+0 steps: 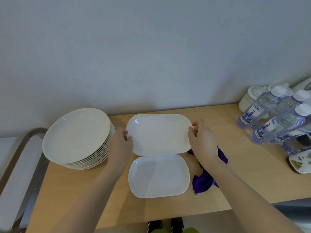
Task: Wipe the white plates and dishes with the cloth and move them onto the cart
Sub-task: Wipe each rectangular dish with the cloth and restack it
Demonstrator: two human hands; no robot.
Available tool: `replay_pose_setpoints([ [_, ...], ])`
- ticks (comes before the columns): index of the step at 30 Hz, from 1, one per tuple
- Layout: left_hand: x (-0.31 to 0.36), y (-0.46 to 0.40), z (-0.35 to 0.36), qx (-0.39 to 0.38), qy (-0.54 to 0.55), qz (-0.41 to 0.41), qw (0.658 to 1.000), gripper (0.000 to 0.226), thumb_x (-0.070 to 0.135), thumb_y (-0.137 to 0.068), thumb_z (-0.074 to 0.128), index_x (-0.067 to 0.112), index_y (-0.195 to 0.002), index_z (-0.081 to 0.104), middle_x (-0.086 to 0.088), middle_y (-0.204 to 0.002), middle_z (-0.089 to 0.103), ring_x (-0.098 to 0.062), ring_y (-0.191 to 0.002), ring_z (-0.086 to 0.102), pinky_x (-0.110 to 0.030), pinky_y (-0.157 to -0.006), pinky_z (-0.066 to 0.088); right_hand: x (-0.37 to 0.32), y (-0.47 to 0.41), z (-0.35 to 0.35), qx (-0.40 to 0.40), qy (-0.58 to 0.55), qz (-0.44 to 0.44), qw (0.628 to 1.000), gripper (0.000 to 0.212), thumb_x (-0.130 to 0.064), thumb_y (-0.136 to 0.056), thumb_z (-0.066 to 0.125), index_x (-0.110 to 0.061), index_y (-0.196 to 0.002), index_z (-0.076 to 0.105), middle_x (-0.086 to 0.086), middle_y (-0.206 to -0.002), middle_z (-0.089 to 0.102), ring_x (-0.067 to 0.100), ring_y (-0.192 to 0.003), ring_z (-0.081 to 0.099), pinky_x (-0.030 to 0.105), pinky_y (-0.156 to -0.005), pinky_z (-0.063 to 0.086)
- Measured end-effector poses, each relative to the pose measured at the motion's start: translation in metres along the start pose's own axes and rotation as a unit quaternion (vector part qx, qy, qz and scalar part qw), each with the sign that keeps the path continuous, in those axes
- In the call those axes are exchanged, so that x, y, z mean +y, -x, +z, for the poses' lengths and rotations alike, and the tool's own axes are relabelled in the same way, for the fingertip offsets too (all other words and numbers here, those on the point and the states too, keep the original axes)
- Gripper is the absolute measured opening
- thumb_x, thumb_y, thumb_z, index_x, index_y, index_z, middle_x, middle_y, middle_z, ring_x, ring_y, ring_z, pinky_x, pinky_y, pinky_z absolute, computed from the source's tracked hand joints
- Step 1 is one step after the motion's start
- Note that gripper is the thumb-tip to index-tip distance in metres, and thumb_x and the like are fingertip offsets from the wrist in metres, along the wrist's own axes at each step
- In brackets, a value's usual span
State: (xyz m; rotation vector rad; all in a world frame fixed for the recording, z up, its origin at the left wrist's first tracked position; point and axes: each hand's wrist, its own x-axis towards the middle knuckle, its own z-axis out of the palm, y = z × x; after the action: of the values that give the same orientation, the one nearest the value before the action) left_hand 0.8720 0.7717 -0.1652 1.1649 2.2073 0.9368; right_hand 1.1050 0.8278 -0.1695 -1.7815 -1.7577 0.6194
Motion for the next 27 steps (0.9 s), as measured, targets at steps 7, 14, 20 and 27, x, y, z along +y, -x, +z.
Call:
replay_pose_setpoints([
  [7,-0.029,0.079,-0.004,-0.031,0.041,-0.055,0.997,0.02,0.01,-0.09,0.05,0.024,-0.104,0.054,0.009,-0.096,0.058,-0.011,-0.088,0.056,-0.026,-0.06,0.041,0.011,0.068,-0.006,-0.029,0.011,0.029,0.999,0.013,-0.026,-0.096,0.045,-0.017,-0.101,0.054,-0.007,-0.077,0.057,0.017,-0.067,0.058,0.041,-0.06,0.052],
  [14,-0.059,0.101,-0.001,-0.075,-0.03,-0.097,0.992,0.039,0.0,-0.089,0.045,0.015,-0.124,0.052,-0.004,-0.115,0.054,-0.023,-0.093,0.055,-0.037,-0.075,0.048,0.035,0.115,0.01,-0.117,0.072,0.061,0.989,0.02,-0.024,-0.098,0.042,-0.017,-0.113,0.052,-0.005,-0.098,0.06,0.016,-0.08,0.057,0.034,-0.065,0.05],
  [20,-0.072,0.096,0.008,-0.103,-0.033,-0.104,0.989,0.041,-0.001,-0.089,0.046,0.016,-0.125,0.053,-0.007,-0.114,0.051,-0.019,-0.085,0.055,-0.032,-0.068,0.047,0.046,0.118,0.022,-0.15,0.13,0.072,0.978,0.027,-0.022,-0.099,0.037,-0.015,-0.121,0.049,-0.003,-0.096,0.055,0.017,-0.079,0.057,0.03,-0.061,0.045],
  [27,-0.076,0.099,0.02,-0.108,-0.025,-0.105,0.988,0.037,-0.001,-0.087,0.047,0.017,-0.119,0.056,-0.005,-0.107,0.053,-0.012,-0.08,0.053,-0.028,-0.062,0.046,0.051,0.105,0.031,-0.147,0.234,0.052,0.96,0.03,-0.015,-0.097,0.038,-0.016,-0.125,0.045,-0.002,-0.105,0.06,0.016,-0.082,0.059,0.026,-0.056,0.043],
])
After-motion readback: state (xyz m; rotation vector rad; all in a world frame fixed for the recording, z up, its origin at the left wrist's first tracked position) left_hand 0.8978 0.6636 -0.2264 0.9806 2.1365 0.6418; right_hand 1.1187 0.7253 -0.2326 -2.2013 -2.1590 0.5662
